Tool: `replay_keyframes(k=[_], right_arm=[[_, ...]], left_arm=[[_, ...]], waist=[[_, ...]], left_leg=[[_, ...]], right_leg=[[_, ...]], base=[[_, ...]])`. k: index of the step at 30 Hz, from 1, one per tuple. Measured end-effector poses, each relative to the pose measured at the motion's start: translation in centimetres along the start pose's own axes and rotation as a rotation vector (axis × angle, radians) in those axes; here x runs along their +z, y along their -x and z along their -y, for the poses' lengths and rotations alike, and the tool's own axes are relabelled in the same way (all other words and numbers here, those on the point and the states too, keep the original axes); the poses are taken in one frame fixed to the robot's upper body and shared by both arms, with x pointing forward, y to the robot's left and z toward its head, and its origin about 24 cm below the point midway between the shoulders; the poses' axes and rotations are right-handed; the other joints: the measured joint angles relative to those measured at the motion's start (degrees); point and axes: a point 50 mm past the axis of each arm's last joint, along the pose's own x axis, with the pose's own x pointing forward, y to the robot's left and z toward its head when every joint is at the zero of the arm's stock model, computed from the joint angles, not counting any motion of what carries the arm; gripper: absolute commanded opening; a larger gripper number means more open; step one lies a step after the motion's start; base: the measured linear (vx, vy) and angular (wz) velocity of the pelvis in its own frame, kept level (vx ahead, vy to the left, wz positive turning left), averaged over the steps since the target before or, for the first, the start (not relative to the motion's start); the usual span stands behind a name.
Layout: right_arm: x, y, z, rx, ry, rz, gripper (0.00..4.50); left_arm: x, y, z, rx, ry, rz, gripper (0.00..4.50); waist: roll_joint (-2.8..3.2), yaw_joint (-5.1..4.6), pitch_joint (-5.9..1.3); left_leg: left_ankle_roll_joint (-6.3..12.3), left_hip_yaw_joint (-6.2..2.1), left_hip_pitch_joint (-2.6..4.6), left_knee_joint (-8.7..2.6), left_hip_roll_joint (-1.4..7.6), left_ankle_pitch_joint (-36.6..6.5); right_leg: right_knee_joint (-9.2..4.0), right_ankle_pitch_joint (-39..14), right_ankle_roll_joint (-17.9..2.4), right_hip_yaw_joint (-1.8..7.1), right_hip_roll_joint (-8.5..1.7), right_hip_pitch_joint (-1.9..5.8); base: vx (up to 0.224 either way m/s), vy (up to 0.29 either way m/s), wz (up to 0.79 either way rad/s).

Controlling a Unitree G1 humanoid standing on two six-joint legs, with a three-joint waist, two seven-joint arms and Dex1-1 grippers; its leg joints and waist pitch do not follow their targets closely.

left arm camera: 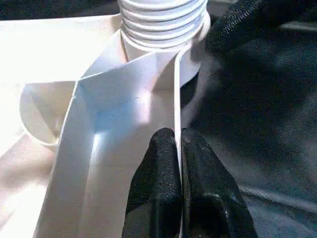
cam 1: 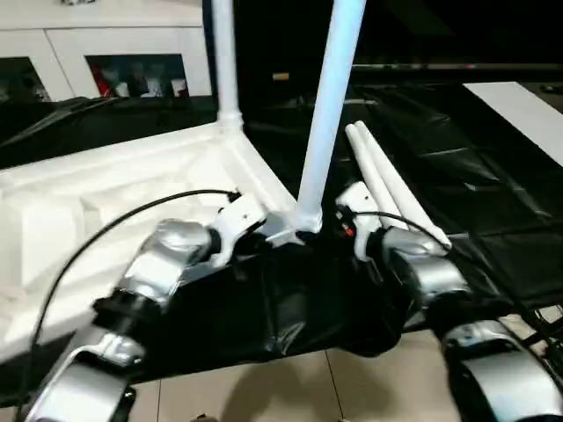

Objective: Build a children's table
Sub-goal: Rotate leg to tighten

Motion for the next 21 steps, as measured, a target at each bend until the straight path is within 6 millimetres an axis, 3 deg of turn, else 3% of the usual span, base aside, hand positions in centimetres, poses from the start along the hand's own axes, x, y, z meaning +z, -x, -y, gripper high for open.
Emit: replay_keyframes(k=[6,9,11,14,21], right_arm=[[0.5,0.3,-1.1,0.170,0.050,-0.008,3.91],[0.3,0.5,-1.3,0.196,0.044,-0.020,3.91],[0.2,0.5,-1.3,0.200,0.044,-0.023,3.58],[0.2,0.6,-1.2,0.195,0.042,-0.023,3.54],[0.2,0.7,-1.1,0.190,0.029,-0.023,2.87]], left_arm=[[-0.2,0.7,1.2,-0.152,-0.032,-0.007,0.00],[-0.4,0.8,1.3,-0.173,-0.028,-0.009,0.00],[-0.4,0.8,1.3,-0.175,-0.028,-0.009,0.00],[-0.5,0.9,1.4,-0.182,-0.027,-0.010,0.00],[-0.5,0.9,1.4,-0.185,-0.028,-0.010,0.00]], waist=[[0.01,0.62,0.01],[0.01,0.47,0.01],[0.00,0.43,0.01],[-0.01,0.42,0.01],[-0.01,0.43,0.01]], left_leg=[[0.02,0.04,0.01,0.06,0.04,-0.01],[-0.01,0.05,0.02,0.15,0.04,-0.01],[-0.11,0.04,0.05,0.14,0.04,-0.03],[-0.30,0.03,0.05,0.13,0.04,-0.14],[-0.26,0.03,0.04,0.13,0.04,-0.11]], right_leg=[[0.05,-0.01,-0.02,-0.01,-0.02,0.05],[0.09,0.04,-0.08,0.02,-0.02,0.08],[0.10,0.04,-0.09,0.01,-0.02,0.09],[0.12,0.04,-0.08,0.01,-0.02,0.09],[0.13,0.04,-0.08,0.01,-0.02,0.09]], base=[[0.000,0.000,0.00],[0.000,0.000,0.00],[0.000,0.000,0.00],[0.000,0.000,0.00],[0.000,0.000,0.00]])
